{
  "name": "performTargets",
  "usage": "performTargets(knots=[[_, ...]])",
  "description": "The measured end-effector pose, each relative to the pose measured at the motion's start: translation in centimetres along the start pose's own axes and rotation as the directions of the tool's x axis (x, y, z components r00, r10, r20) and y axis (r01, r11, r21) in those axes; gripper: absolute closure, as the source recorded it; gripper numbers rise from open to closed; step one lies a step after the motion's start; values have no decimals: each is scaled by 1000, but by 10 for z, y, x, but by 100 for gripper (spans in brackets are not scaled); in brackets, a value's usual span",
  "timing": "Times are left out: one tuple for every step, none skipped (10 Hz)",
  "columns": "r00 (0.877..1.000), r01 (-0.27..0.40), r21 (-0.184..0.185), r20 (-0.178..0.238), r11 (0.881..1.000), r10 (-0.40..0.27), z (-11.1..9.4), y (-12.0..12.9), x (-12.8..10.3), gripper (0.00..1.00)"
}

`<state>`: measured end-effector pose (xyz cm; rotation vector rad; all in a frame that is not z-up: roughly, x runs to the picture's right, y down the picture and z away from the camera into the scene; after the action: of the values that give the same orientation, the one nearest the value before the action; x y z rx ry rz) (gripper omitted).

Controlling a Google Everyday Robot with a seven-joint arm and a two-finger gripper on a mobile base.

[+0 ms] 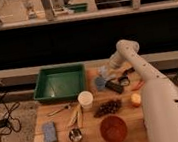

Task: Wipe table surface with towel

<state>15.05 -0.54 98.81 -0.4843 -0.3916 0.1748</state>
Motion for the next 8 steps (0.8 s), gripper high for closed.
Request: performTargets(knots=[[1000,0,0,0,1000,0,0,0,0,34],[1000,0,0,0,1000,0,0,0,0,27],[1000,0,0,0,1000,0,0,0,0,26],[1000,0,0,0,1000,0,0,0,0,26],[1000,0,0,0,1000,0,0,0,0,26],[1000,0,0,0,1000,0,0,0,0,26],[1000,0,0,0,1000,0,0,0,0,26],[1000,0,0,0,1000,0,0,0,0,26]])
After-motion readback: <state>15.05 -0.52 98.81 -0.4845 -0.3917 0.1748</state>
